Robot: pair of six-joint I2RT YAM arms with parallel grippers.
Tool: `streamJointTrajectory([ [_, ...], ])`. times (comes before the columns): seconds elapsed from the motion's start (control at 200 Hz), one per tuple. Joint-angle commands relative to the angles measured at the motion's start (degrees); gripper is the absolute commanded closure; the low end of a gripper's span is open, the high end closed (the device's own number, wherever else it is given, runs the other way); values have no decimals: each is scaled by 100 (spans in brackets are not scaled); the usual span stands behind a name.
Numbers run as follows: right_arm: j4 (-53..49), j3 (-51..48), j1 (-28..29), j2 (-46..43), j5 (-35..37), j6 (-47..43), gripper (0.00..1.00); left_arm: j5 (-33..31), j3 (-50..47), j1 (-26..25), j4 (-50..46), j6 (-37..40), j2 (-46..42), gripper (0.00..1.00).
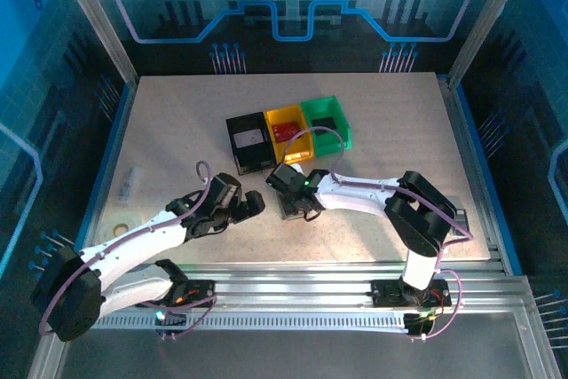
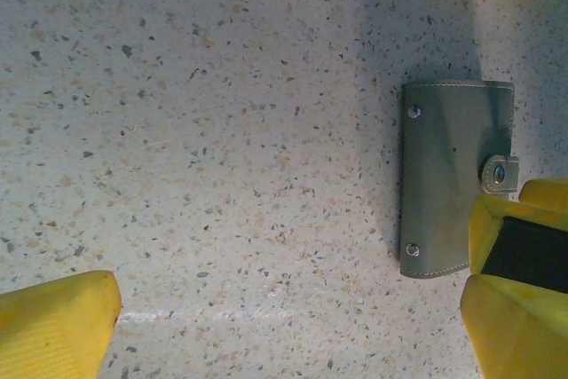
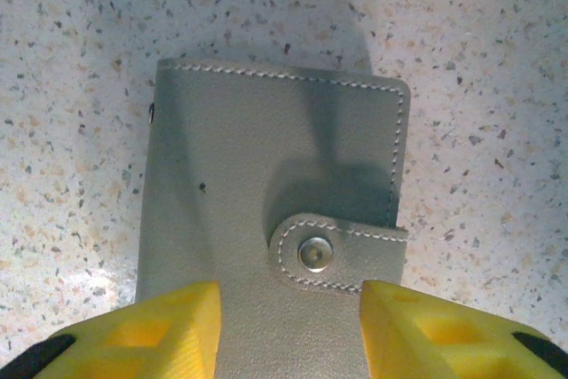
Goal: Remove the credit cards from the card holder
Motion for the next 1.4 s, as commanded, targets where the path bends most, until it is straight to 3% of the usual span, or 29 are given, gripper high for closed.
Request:
streamJointTrajectory([
  [0.0,-108,193,-91,153,142,19,56,109,-136,-66,67,-115,36,0],
  [0.41,-31,129,-255,277,105,36,64,119,-176,-119,140,-198,42,1],
  [1.396,166,-325,-350,-148,-529,80,99,212,-101,-243,373,-256,490,1],
])
